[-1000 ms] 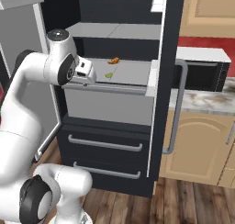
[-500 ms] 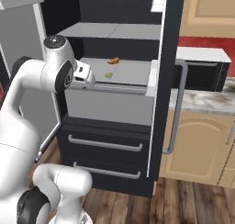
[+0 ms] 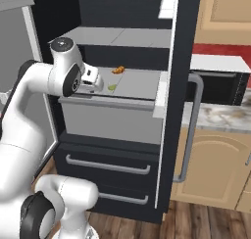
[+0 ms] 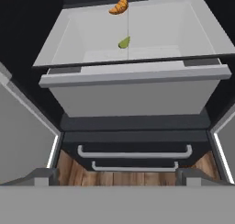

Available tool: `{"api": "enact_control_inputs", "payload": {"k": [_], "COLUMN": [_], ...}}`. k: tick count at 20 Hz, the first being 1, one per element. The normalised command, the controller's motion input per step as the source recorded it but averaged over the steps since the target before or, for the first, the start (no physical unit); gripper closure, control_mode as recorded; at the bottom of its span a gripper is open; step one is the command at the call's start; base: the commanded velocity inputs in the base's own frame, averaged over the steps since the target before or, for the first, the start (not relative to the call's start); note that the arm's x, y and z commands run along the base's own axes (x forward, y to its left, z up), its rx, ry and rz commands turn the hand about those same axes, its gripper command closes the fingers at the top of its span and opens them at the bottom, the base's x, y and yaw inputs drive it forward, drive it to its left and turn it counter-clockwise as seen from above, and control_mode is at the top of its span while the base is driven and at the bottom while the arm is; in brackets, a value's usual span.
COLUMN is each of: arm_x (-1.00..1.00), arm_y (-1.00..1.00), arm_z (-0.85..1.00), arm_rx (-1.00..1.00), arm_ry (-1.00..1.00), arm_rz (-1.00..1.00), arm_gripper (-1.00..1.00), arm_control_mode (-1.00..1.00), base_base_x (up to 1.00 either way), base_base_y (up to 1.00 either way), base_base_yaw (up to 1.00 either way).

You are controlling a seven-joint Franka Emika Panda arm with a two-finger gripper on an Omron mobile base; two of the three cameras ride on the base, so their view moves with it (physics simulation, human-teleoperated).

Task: Take the lemon wedge from the fridge and place it on the plate with fish on the dining counter.

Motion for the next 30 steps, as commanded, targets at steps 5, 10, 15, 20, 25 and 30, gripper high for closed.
{"api": "enact_control_inputs", "payload": {"k": [5,10,15,20,25,30], "arm_x": [0.0,0.0,0.0,0.0,0.0,-0.01], "arm_y": [0.0,0.0,0.0,0.0,0.0,0.0], "arm_z": [0.0,0.0,0.0,0.0,0.0,-0.28], "arm_rx": [0.0,0.0,0.0,0.0,0.0,0.0], "arm_ry": [0.0,0.0,0.0,0.0,0.0,0.0], "arm_rz": [0.0,0.0,0.0,0.0,0.0,-0.12], "arm_gripper": [-1.0,-1.0,-1.0,-1.0,-1.0,-1.0], "arm_control_mode": [1.0,1.0,1.0,1.0,1.0,-1.0], "base_base_x": [0.6,0.33,0.73,0.4,0.0,0.0], "base_base_y": [0.0,0.0,0.0,0.0,0.0,0.0], "base_base_yaw": [0.0,0.0,0.0,0.0,0.0,0.0]}}
